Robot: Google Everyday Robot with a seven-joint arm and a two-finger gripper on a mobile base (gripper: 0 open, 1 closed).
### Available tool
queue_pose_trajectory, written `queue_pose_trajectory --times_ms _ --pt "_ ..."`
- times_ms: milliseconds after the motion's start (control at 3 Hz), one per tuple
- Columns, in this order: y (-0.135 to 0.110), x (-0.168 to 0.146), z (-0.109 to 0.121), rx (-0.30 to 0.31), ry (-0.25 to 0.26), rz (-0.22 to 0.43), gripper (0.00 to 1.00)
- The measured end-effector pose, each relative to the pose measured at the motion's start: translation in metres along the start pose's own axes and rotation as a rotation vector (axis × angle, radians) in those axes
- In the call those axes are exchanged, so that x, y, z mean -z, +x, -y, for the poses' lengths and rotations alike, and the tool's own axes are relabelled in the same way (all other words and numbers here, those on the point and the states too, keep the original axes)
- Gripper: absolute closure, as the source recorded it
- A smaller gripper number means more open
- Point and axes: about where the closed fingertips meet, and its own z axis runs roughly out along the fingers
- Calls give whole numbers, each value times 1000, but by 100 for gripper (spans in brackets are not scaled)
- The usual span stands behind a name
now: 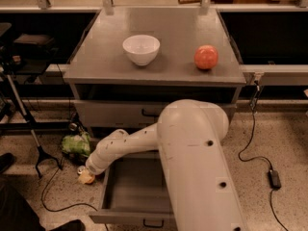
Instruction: Place orange into bottom drawer
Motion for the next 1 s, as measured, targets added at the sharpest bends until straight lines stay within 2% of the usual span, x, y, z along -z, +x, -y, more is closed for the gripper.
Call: queue_pose_trajectory --times_ms 333,1000 --pt "16 -18 28 -62 54 -52 100" --pt "88 -34 60 -189 86 -147 100"
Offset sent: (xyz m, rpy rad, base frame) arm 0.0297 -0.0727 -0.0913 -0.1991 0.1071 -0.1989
